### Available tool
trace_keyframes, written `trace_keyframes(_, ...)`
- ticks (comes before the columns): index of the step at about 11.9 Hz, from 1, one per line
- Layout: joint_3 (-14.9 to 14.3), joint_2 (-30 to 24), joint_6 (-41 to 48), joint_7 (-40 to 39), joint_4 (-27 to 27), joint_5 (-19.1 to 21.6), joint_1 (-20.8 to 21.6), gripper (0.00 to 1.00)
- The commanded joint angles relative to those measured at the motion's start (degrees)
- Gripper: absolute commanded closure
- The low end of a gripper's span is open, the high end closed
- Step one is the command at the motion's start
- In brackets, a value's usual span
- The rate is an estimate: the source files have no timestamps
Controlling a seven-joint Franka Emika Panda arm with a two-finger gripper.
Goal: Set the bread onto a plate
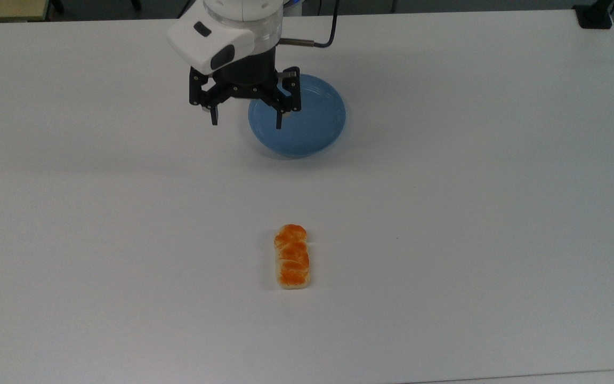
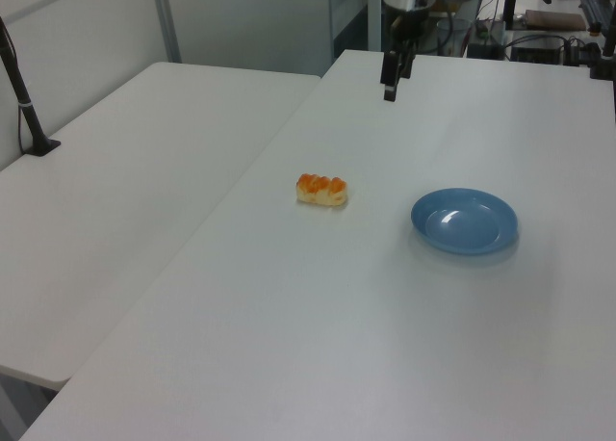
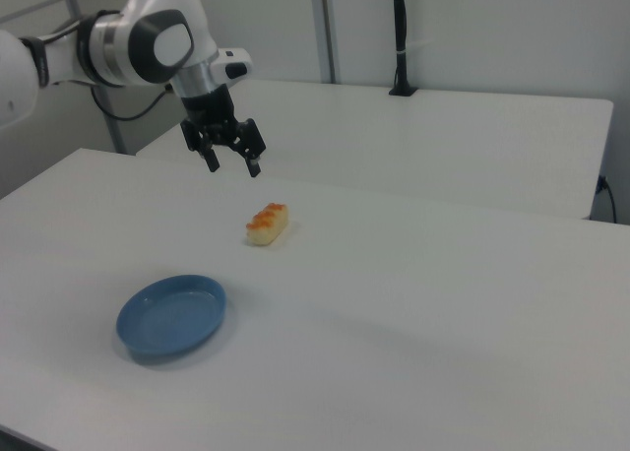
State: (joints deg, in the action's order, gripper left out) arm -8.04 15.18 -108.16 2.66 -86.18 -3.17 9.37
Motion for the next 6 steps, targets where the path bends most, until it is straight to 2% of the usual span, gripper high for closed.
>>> trace_keyframes(1,0.3,7.2,-4.6,-0.6,4.5,-0.2,0.4,0.00)
trace_keyframes(4,0.5,13.9,-13.4,0.1,4.8,-0.2,1.8,0.00)
trace_keyframes(6,1.1,17.6,-19.0,5.3,5.3,-0.2,2.3,0.00)
